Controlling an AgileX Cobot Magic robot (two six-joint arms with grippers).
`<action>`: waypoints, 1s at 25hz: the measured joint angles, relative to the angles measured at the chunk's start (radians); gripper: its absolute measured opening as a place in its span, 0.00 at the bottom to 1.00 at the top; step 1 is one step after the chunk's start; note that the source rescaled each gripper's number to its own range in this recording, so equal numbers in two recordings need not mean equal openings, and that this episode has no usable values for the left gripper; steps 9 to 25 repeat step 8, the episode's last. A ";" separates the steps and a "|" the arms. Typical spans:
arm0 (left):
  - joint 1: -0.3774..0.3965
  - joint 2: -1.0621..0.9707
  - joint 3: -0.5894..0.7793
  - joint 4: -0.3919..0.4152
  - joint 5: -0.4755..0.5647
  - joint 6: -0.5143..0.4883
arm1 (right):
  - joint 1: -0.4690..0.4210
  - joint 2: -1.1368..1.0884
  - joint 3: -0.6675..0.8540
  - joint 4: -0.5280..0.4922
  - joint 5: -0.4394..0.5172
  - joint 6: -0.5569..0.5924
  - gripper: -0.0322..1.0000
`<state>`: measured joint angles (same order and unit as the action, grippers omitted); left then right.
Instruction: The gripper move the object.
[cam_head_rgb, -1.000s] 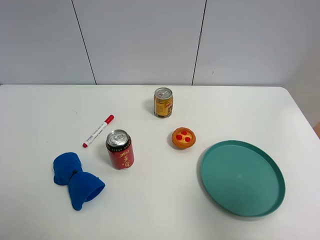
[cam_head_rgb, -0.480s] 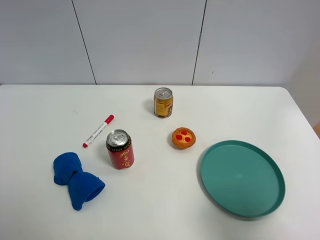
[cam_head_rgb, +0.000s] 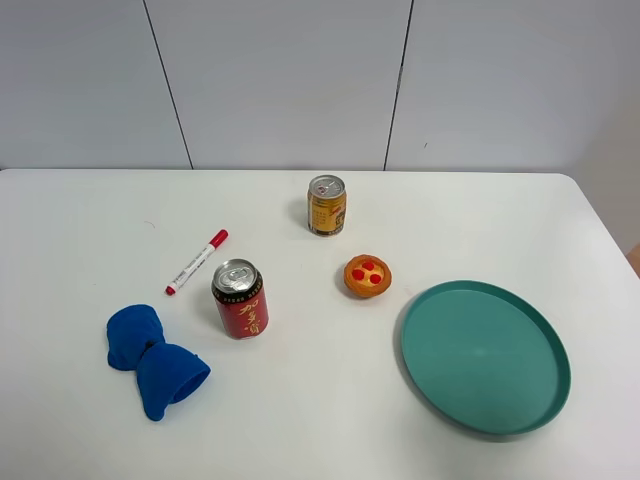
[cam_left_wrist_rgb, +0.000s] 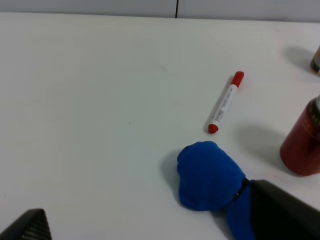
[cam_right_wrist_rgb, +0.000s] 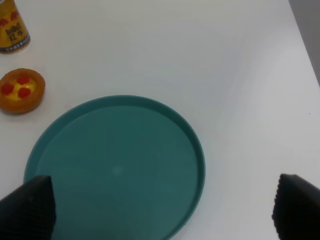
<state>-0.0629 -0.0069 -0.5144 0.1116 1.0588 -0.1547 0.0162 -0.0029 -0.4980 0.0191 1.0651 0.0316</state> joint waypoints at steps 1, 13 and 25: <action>0.000 0.000 0.000 0.000 0.000 0.000 | 0.000 0.000 0.000 0.000 0.000 0.000 0.97; 0.000 0.000 0.000 0.000 0.000 0.000 | 0.000 0.000 0.000 0.000 0.000 0.000 0.97; 0.000 0.000 0.000 0.000 0.000 0.000 | 0.000 0.000 0.000 0.000 0.000 0.000 0.97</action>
